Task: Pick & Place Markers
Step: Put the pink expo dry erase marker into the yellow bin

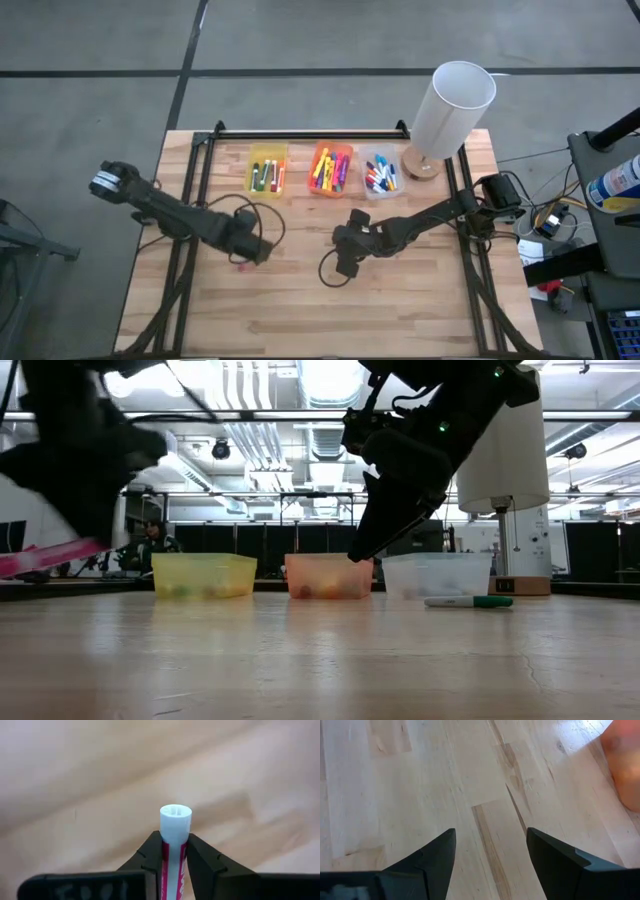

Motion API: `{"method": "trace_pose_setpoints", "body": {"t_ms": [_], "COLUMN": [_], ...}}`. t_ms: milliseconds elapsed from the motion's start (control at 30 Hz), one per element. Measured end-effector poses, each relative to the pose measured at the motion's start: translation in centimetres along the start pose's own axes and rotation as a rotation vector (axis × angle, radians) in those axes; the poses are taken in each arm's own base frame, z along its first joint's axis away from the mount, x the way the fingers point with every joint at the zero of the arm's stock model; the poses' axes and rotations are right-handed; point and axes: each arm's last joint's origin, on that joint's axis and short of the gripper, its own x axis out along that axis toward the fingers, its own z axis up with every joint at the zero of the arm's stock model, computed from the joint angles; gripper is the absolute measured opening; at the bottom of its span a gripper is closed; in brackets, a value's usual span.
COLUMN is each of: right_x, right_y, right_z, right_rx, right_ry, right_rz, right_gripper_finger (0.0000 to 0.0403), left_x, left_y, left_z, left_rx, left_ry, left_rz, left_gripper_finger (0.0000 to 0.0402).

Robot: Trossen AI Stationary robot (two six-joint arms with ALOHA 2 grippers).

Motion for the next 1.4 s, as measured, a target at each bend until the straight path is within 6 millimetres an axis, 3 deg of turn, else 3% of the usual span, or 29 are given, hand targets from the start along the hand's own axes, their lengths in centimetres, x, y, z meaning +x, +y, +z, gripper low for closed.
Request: {"method": "trace_pose_setpoints", "body": {"t_ms": [333, 667, 800, 967, 1400], "right_x": [0.0, 0.0, 0.0, 0.0, 0.0], "right_y": [0.0, 0.1, 0.1, 0.1, 0.1], "right_z": [0.0, 0.2, 0.2, 0.1, 0.1], "right_rx": [0.000, 0.006, 0.006, 0.006, 0.006], "right_ry": [0.000, -0.016, -0.015, -0.015, -0.014], "right_rz": [0.000, 0.008, 0.008, 0.008, 0.008], "right_gripper_finger": [0.0237, 0.0237, 0.0235, 0.0238, 0.0240], "left_x": [-3.4, -5.5, -4.7, -2.8, 4.1], "left_y": [1.1, 3.3, 4.0, 5.5, 7.1], "left_z": [6.9, 15.8, 18.5, 20.6, 23.7], "left_rx": [0.011, -0.024, -0.035, -0.082, -0.090], "left_ry": [-0.244, -0.431, -0.430, -0.404, -0.217], "left_rz": [-0.066, -0.157, -0.220, -0.134, -0.004], "left_gripper_finger": [0.0061, 0.0062, 0.0062, 0.0062, 0.0062]}}
